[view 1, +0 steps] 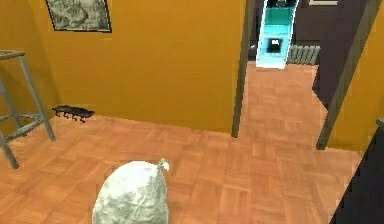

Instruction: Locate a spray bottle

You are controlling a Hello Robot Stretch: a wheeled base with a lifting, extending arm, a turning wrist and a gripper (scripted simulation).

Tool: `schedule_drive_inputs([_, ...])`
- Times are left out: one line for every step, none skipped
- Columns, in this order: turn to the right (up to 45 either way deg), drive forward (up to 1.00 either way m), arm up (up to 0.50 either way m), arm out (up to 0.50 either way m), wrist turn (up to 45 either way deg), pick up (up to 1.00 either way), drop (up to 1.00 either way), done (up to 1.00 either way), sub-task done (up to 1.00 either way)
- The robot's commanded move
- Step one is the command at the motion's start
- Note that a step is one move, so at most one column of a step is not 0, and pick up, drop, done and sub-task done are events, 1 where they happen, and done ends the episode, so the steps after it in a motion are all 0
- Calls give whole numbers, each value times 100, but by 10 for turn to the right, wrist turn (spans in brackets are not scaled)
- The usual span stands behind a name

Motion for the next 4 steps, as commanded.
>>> schedule_drive_inputs([450,0,0,0,0,0,0,0,0])
schedule_drive_inputs([450,0,0,0,0,0,0,0,0])
schedule_drive_inputs([450,0,0,0,0,0,0,0,0])
schedule_drive_inputs([60,0,0,0,0,0,0,0,0])
